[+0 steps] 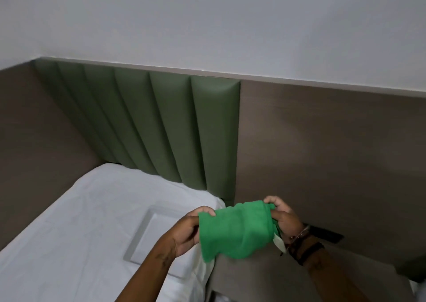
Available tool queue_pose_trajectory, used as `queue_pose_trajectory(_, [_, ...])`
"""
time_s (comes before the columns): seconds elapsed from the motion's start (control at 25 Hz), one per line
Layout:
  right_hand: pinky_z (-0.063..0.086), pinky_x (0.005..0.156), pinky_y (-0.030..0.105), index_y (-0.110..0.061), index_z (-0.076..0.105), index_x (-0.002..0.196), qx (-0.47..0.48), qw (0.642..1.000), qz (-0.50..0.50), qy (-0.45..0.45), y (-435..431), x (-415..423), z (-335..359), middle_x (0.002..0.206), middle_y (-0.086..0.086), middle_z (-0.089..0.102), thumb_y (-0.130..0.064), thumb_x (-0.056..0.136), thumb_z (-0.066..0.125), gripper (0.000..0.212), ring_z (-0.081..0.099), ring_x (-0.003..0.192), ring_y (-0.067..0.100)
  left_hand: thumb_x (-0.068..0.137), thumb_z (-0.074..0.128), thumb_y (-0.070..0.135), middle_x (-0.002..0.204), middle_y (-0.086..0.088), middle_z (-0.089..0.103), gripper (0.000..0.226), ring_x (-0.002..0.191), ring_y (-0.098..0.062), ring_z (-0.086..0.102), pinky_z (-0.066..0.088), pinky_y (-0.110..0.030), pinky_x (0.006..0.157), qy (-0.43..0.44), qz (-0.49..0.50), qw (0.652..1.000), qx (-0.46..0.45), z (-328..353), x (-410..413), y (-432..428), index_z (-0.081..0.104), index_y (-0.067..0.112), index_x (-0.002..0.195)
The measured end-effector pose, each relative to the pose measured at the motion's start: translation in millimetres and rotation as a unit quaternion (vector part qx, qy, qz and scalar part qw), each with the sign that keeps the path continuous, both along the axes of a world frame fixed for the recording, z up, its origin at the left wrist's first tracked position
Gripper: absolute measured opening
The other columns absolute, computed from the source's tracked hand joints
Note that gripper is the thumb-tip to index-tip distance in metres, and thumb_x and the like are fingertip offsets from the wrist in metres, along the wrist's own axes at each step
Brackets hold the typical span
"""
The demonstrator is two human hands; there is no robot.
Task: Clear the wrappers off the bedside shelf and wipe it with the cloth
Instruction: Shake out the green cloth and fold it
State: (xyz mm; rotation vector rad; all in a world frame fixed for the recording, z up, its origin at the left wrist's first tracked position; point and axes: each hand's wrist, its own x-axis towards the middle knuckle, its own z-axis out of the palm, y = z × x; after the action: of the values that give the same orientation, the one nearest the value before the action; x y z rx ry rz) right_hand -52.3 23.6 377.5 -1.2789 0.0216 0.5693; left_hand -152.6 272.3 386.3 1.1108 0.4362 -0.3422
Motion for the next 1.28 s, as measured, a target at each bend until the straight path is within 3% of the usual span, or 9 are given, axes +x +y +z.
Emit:
queue_pose_trajectory(0.16, [0.057, 0.067, 0.024, -0.013, 0.056, 0.117, -0.076, 0.994, 0.051, -0.058, 22.5, -13.6, -22.6, 0.1, 0.0, 0.071, 0.015, 0.083, 0.055, 0.044, 0.07, 0.084, 0.017, 0.097, 0.048, 0.022, 0.1, -0.012, 0.077, 0.03, 0.088, -0.026, 0.073, 0.058, -0.032, 0.075, 0.058, 0.025, 0.998, -0.014, -20.8, -10.1, 25.9, 0.073, 0.008, 0.105])
queue_pose_trajectory(0.32, [0.054, 0.068, 0.025, 0.0, 0.065, 0.089, -0.125, 0.988, 0.058, -0.071, 38.1, -33.7, -40.1, 0.069, -0.007, 0.077, 0.018, 0.087, 0.047, 0.025, 0.069, 0.066, 0.003, 0.101, 0.046, 0.017, 0.115, -0.013, 0.074, 0.031, 0.104, -0.028, 0.068, 0.056, -0.034, 0.084, 0.063, 0.001, 0.997, 0.053, -39.1, -27.9, 34.6, 0.063, 0.009, 0.125])
queue_pose_trajectory(0.56, [0.052, 0.08, 0.042, -0.007, 0.066, 0.092, -0.003, 0.997, -0.066, 0.032, 45.0, -48.1, -34.6, 0.086, 0.014, 0.073, 0.001, 0.092, 0.041, 0.026, 0.065, 0.082, 0.03, 0.095, 0.044, -0.001, 0.117, -0.017, 0.073, 0.036, 0.099, -0.024, 0.072, 0.059, -0.031, 0.078, 0.008, 0.012, 1.0, 0.024, -35.3, -36.1, 37.3, 0.067, 0.01, 0.121])
queue_pose_trajectory(0.8, [0.059, 0.052, 0.031, -0.012, 0.061, 0.082, 0.111, 0.978, -0.072, 0.162, 37.3, -42.7, -33.5, 0.069, 0.012, 0.073, 0.002, 0.092, 0.035, 0.031, 0.069, 0.057, 0.025, 0.095, 0.045, 0.028, 0.101, -0.016, 0.078, 0.039, 0.089, -0.03, 0.076, 0.061, -0.036, 0.07, 0.095, 0.095, 0.983, -0.126, -36.8, -40.1, 24.4, 0.078, 0.008, 0.103])
queue_pose_trajectory(0.92, [0.061, 0.065, 0.037, -0.009, 0.07, 0.091, 0.154, 0.97, -0.05, 0.183, 29.4, -42.9, -37.5, 0.084, 0.016, 0.075, -0.009, 0.074, 0.057, 0.022, 0.072, 0.073, 0.031, 0.093, 0.042, 0.051, 0.115, -0.021, 0.073, 0.058, 0.104, -0.037, 0.07, 0.056, -0.046, 0.088, 0.114, 0.129, 0.966, -0.194, -49.9, -50.6, 27.8, 0.072, 0.007, 0.116])
queue_pose_trajectory(0.96, [0.059, 0.076, 0.042, -0.006, 0.069, 0.101, 0.149, 0.971, -0.048, 0.183, 29.3, -43.2, -44.9, 0.096, 0.016, 0.075, -0.014, 0.066, 0.064, 0.036, 0.071, 0.085, 0.033, 0.093, 0.043, 0.057, 0.124, -0.022, 0.069, 0.064, 0.114, -0.038, 0.065, 0.053, -0.048, 0.096, 0.115, 0.12, 0.967, -0.192, -55.5, -54.1, 29.8, 0.068, 0.007, 0.123])
queue_pose_trajectory(1.04, [0.043, 0.103, 0.037, 0.001, 0.061, 0.116, 0.084, 0.982, -0.008, 0.17, 40.8, -47.0, -71.1, 0.121, -0.002, 0.067, -0.02, 0.074, 0.063, 0.048, 0.062, 0.111, 0.018, 0.096, 0.055, 0.04, 0.126, -0.02, 0.068, 0.047, 0.117, -0.035, 0.065, 0.056, -0.043, 0.093, 0.111, 0.089, 0.983, -0.115, -77.4, -58.6, 36.1, 0.064, 0.007, 0.128])
queue_pose_trajectory(1.12, [0.037, 0.109, 0.035, 0.001, 0.061, 0.118, -0.048, 0.981, 0.036, 0.186, 63.2, -57.7, -104.8, 0.125, -0.004, 0.065, -0.025, 0.078, 0.069, 0.049, 0.059, 0.114, 0.013, 0.091, 0.062, 0.009, 0.121, -0.019, 0.071, 0.037, 0.111, -0.036, 0.068, 0.059, -0.041, 0.087, 0.128, 0.086, 0.988, -0.025, -101.8, -59.0, 47.6, 0.062, 0.004, 0.128])
queue_pose_trajectory(1.28, [0.061, 0.067, 0.048, 0.009, 0.062, 0.106, -0.212, 0.956, 0.049, 0.198, 124.9, -65.8, -178.3, 0.086, 0.031, 0.071, 0.003, 0.067, 0.078, 0.042, 0.07, 0.075, 0.04, 0.087, 0.065, 0.001, 0.116, -0.019, 0.073, 0.029, 0.099, -0.031, 0.073, 0.061, -0.036, 0.082, 0.16, 0.09, 0.978, 0.095, -155.2, -52.6, 98.5, 0.067, 0.004, 0.116])
